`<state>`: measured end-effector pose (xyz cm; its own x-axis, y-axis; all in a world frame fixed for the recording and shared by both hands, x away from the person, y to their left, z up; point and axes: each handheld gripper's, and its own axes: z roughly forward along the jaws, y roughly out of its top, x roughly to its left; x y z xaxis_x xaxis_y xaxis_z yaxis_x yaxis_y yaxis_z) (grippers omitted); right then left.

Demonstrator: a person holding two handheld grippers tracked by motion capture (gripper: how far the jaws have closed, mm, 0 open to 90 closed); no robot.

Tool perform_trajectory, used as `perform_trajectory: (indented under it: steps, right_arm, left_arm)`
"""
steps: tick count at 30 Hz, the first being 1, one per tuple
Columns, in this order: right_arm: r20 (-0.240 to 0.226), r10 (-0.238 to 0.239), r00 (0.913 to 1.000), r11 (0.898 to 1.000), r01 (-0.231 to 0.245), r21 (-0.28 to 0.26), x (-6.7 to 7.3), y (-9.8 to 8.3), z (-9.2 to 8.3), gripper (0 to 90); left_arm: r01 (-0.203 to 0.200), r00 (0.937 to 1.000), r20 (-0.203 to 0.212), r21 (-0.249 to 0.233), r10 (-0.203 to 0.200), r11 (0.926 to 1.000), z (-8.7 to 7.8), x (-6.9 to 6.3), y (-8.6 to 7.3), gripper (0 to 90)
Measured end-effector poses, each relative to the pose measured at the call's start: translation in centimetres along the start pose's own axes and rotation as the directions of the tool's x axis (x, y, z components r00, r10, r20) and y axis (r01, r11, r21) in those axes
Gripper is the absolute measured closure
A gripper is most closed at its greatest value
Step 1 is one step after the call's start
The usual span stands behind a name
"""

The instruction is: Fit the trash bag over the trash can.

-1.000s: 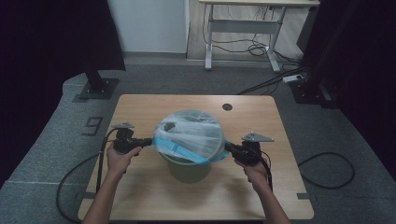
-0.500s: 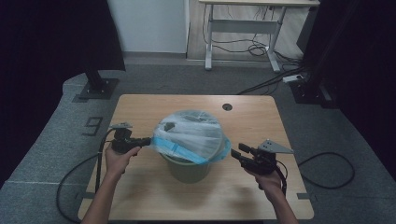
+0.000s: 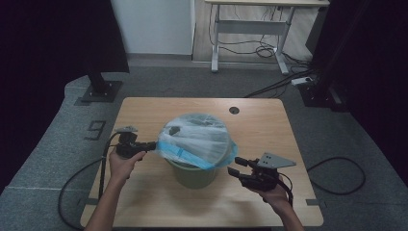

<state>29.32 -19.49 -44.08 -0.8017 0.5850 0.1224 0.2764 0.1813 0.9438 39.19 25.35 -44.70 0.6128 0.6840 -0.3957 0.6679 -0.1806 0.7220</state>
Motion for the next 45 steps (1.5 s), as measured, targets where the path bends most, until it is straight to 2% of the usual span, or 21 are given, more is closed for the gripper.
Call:
perform_trajectory:
  steps: [2, 7, 9, 11, 13, 14, 15, 16, 17, 18, 19, 20, 21, 29, 30, 39, 45]
  right_arm:
    - [-0.004, -0.029, 0.9996, 0.999, 0.029, 0.016, 0.5, 0.3, 0.6, 47.8]
    - [-0.049, -0.087, 0.995, 0.996, 0.088, 0.023, 1.7, 1.1, 1.7, 49.2]
    - [-0.035, -0.133, 0.9904, 0.99, 0.135, 0.049, 2.3, 1.2, 2.2, 50.1]
    - [-0.029, -0.158, 0.9869, 0.985, 0.16, 0.06, 2.6, 1.2, 2.5, 52.8]
    - [-0.017, -0.182, 0.9832, 0.981, 0.183, 0.06, 2.8, 1.3, 2.7, 59.4]
    - [-0.017, -0.182, 0.9832, 0.981, 0.183, 0.06, 2.8, 1.3, 2.7, 59.4]
    - [-0.015, -0.189, 0.9818, 0.98, 0.19, 0.052, 2.9, 1.4, 2.7, 64.7]
    - [-0.015, -0.189, 0.9818, 0.98, 0.19, 0.052, 2.9, 1.4, 2.7, 64.7]
    - [-0.014, -0.202, 0.9794, 0.978, 0.202, 0.05, 3.1, 1.4, 2.7, 71.1]
    - [-0.014, -0.202, 0.9794, 0.978, 0.202, 0.05, 3.1, 1.4, 2.7, 71.1]
    - [-0.022, -0.215, 0.9764, 0.975, 0.216, 0.053, 3.2, 1.4, 2.7, 79.8]
    - [-0.022, -0.215, 0.9764, 0.975, 0.216, 0.053, 3.2, 1.4, 2.7, 79.8]
    - [-0.03, -0.227, 0.9734, 0.972, 0.229, 0.056, 3.4, 1.4, 2.7, 86.7]
    - [-0.053, -0.243, 0.9686, 0.968, 0.246, 0.057, 3.9, 1.1, 2.9, 89.0]
    - [-0.069, -0.252, 0.9654, 0.965, 0.256, 0.063, 4.2, 0.8, 3.0, 89.0]
    - [-0.129, -0.256, 0.9579, 0.958, 0.269, 0.094, 5.1, -0.6, 3.4, 89.0]
    - [-0.156, -0.234, 0.9596, 0.96, 0.254, 0.12, 5.1, -2.0, 4.0, 89.0]
  left_arm:
    - [0.002, 1.0, -0.001, 0.0, -0.002, 1.0, 0.0, 0.0, 0.0, 87.9]
    - [0.0, 1.0, -0.006, 0.001, 0.0, 1.0, -0.1, -0.1, 0.1, 87.9]
    - [-0.008, 0.9999, -0.012, 0.004, 0.009, 1.0, -0.2, -0.3, 0.1, 87.8]
    - [-0.013, 0.9998, -0.012, 0.004, 0.013, 0.9999, -0.2, -0.4, 0.2, 87.7]
    - [-0.013, 0.9999, -0.01, 0.005, 0.013, 0.9999, -0.2, -0.4, 0.2, 87.7]
    - [-0.013, 0.9999, -0.01, 0.005, 0.013, 0.9999, -0.2, -0.4, 0.2, 87.7]
    - [-0.01, 0.9999, -0.008, 0.004, 0.01, 0.9999, -0.2, -0.4, 0.3, 87.7]
    - [-0.01, 0.9999, -0.008, 0.004, 0.01, 0.9999, -0.2, -0.4, 0.3, 87.7]
    - [-0.008, 0.9999, -0.006, 0.002, 0.008, 1.0, -0.1, -0.4, 0.3, 87.7]
    - [-0.008, 0.9999, -0.006, 0.002, 0.008, 1.0, -0.1, -0.4, 0.3, 87.7]
    - [-0.008, 1.0, -0.004, 0.001, 0.008, 1.0, -0.1, -0.4, 0.3, 87.7]
    - [-0.008, 1.0, -0.004, 0.0, 0.008, 1.0, -0.1, -0.4, 0.3, 87.7]
    - [-0.008, 1.0, -0.003, 0.001, 0.008, 1.0, -0.2, -0.4, 0.3, 87.7]
    - [-0.011, 0.9999, -0.001, 0.0, 0.011, 0.9999, -0.6, -0.4, 0.2, 87.3]
    - [-0.011, 0.9999, 0.0, 0.0, 0.011, 0.9999, -0.7, -0.4, 0.2, 87.2]
    - [-0.015, 0.9999, 0.006, 0.004, 0.015, 0.9999, -1.5, -0.2, -0.2, 87.1]
    - [-0.008, 0.9999, 0.007, 0.013, 0.008, 0.9999, -1.7, 0.1, -0.5, 87.0]
